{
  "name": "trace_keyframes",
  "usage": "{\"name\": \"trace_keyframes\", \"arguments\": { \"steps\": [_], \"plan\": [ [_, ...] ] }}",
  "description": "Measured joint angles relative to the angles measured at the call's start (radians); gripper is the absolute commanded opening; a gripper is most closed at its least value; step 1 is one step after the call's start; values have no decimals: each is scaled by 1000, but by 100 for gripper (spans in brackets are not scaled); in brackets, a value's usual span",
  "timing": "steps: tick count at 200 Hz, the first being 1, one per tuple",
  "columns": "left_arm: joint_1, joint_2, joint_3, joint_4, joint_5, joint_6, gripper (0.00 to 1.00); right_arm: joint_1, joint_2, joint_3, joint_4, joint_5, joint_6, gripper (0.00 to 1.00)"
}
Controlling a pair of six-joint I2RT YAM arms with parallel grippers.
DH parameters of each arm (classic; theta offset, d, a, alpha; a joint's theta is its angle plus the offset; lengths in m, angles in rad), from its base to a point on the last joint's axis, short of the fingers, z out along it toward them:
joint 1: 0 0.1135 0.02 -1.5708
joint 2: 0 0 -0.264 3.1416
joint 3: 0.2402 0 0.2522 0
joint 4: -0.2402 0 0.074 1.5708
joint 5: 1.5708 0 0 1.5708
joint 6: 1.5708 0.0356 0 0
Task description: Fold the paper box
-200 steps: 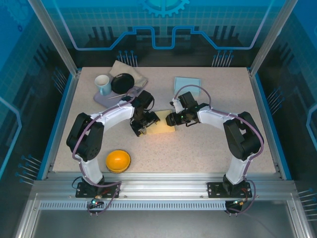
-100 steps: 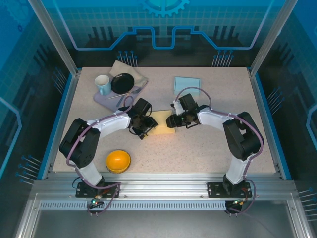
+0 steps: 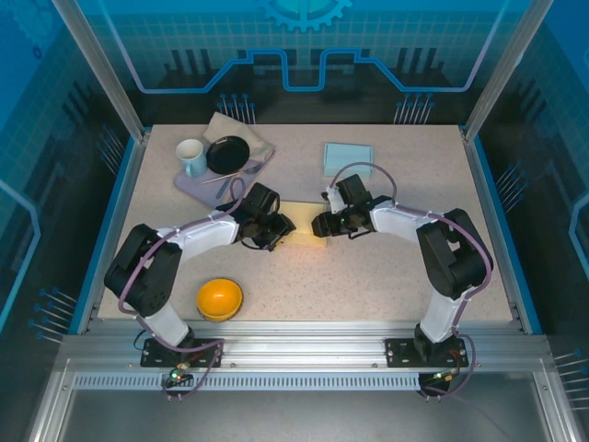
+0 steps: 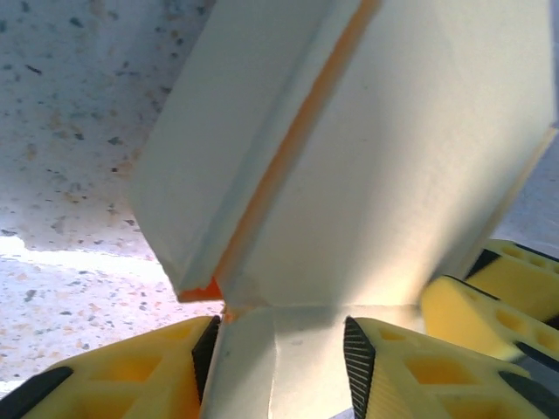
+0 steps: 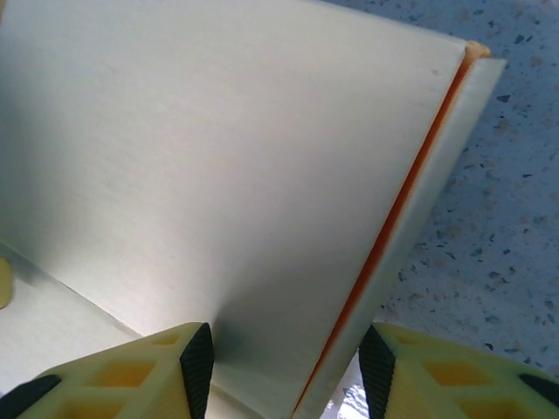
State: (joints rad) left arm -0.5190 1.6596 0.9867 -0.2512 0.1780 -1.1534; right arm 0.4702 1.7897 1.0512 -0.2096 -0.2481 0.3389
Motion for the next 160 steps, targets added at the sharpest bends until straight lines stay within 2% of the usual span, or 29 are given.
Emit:
{"name": "trace_keyframes", "arguments": {
  "steps": [147, 160],
  "plan": [
    [0, -81, -47, 64, -1, -26, 15, -1, -12, -7, 6, -8, 14, 50],
    [0, -85, -47, 68, 0, -27, 7, -2, -13, -7, 6, -8, 14, 50]
  ]
}}
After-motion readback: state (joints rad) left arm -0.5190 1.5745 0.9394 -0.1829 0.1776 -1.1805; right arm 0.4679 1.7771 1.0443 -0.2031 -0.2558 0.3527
